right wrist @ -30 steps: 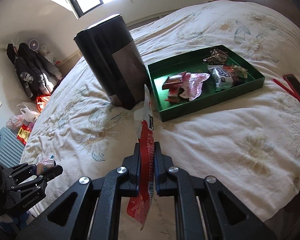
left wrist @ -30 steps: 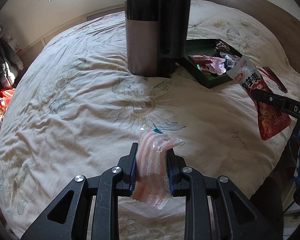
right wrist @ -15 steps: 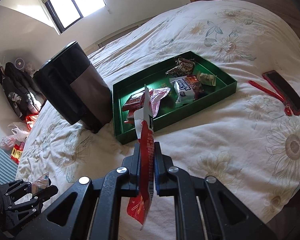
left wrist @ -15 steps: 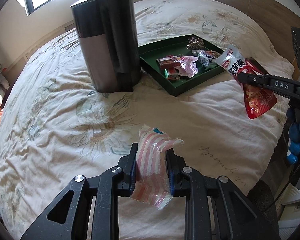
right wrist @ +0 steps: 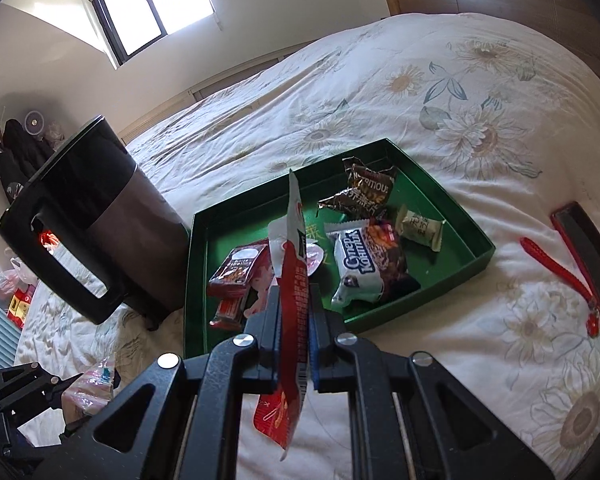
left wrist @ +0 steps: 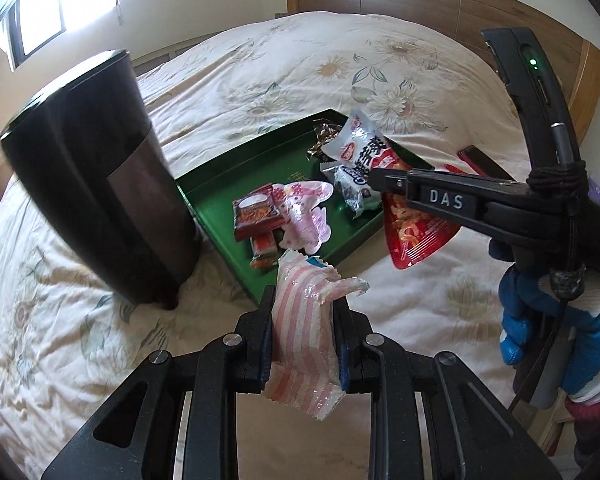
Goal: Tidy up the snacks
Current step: 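Carry the red packet and striped candy over to the green tray, then lower both snacks into the tray and open both tools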
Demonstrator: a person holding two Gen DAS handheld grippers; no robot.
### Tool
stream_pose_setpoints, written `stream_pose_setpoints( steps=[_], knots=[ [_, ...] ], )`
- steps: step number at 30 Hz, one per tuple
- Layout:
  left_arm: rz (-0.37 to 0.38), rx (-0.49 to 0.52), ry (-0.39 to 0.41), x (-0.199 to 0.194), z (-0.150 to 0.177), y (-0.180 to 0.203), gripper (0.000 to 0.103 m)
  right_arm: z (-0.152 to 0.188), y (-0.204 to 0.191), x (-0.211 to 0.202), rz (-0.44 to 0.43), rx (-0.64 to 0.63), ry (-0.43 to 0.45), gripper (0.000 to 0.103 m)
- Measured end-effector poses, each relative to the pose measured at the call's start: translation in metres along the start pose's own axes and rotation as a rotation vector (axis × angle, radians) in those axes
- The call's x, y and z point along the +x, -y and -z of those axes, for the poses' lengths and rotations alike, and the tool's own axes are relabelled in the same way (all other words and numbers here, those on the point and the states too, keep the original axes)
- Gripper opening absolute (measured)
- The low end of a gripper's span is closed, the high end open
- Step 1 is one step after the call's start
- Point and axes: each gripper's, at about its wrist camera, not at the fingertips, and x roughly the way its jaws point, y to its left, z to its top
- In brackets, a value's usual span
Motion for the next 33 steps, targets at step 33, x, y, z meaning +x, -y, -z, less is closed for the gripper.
stream_pose_setpoints(
  steps=[33],
  knots=[
    [-0.035, -0.017, -0.072, 0.153, -0.055, -0.014, 0.032, -0.042, 0.024, 0.123, 0.039, -0.096, -0.083, 0.029]
  ],
)
